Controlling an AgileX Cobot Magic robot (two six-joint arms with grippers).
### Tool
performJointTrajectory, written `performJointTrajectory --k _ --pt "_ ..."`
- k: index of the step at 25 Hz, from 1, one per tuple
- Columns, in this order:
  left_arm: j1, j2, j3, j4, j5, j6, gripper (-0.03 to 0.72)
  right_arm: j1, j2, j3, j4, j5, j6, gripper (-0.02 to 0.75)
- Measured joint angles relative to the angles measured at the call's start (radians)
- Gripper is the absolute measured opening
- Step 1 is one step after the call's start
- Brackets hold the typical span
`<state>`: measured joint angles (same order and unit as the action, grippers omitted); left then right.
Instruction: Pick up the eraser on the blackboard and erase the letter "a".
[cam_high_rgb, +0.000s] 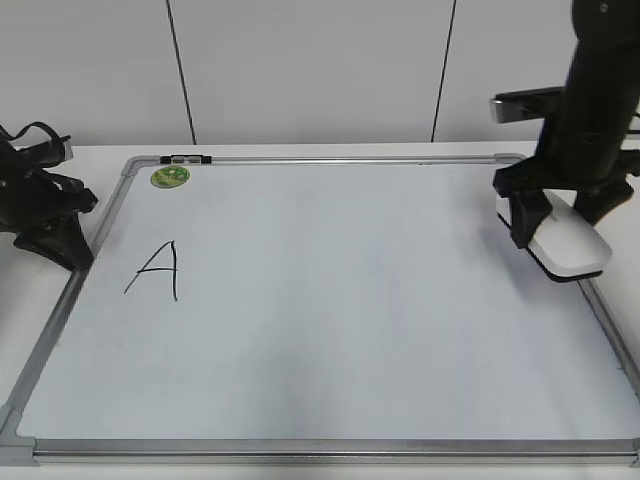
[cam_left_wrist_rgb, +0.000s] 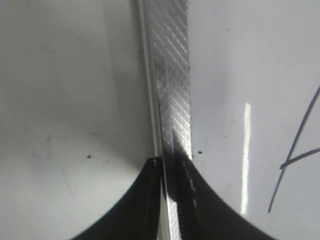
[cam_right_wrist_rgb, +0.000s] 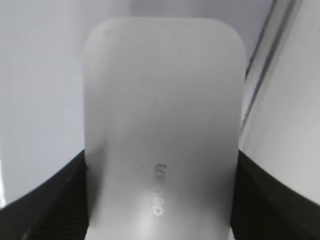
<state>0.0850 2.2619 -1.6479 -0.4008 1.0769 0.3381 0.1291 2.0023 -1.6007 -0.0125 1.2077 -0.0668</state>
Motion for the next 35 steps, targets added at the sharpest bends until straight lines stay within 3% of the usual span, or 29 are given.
performJointTrajectory --k 6,15,35 --pt "0.000 0.000 0.000 0.000 0.000 0.000 0.060 -0.076 -0.021 0.128 0.034 -0.119 0.004 0.534" --pt "0.000 0.000 0.000 0.000 0.000 0.000 0.061 -0.135 -0.015 0.156 0.058 -0.236 0.025 0.534" --pt "0.000 0.000 0.000 0.000 0.000 0.000 0.061 -0.142 0.117 0.075 0.100 -0.273 -0.003 0.534"
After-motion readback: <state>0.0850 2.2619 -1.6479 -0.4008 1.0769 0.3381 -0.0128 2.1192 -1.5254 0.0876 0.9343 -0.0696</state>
